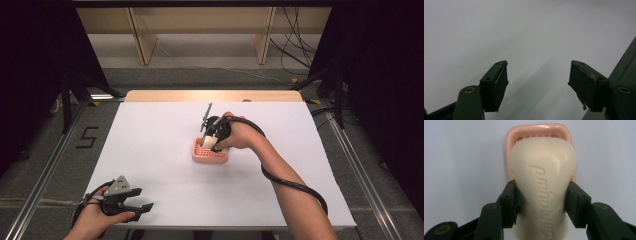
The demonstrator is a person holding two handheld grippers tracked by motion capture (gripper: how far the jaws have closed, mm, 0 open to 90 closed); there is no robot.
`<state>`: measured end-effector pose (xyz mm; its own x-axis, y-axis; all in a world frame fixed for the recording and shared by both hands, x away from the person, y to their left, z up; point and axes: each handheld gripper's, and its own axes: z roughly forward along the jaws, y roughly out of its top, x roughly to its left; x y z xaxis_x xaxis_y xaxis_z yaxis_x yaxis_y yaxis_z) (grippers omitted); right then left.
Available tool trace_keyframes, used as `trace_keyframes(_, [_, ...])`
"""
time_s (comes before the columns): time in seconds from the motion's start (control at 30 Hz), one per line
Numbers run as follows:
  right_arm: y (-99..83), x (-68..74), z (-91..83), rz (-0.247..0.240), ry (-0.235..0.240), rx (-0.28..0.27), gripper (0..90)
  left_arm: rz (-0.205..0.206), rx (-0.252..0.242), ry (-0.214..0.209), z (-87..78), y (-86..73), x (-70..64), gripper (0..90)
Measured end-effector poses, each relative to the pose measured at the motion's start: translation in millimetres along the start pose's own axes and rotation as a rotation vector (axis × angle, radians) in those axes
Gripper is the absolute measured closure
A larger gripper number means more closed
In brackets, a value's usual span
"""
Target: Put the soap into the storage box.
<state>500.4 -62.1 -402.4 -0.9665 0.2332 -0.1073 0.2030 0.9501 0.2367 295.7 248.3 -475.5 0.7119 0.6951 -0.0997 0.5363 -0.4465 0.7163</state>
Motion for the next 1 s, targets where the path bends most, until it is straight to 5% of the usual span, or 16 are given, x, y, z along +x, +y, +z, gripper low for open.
trace_keyframes(0.23, [3.0,-4.3,2.5,-0.051,-0.005,-0.009,50.6,-0.003,-0.007,-0.013,0.1,0.0,-0.6,30.9])
trace_keyframes(0.57, [8.6,-3.7,4.4,-0.027,-0.009,-0.008,50.6,-0.010,-0.014,-0.014,0.3,0.0,-0.9,30.9])
trace_keyframes(0.6, [10.1,-5.9,6.0,-0.066,-0.009,-0.021,50.6,-0.011,-0.013,-0.014,0.3,0.0,-0.9,30.9])
trace_keyframes(0.87, [13.4,-3.8,6.7,-0.037,-0.015,-0.011,50.6,0.023,-0.003,-0.008,-1.0,0.6,0.7,30.9])
trace_keyframes(0.97, [15.4,-1.3,6.3,-0.011,-0.005,0.001,50.6,-0.009,-0.014,-0.012,0.3,0.0,-1.0,30.9])
trace_keyframes(1.0, [14.8,-3.7,7.5,-0.038,-0.009,-0.008,50.6,-0.009,-0.013,-0.013,0.3,0.0,-0.8,30.9])
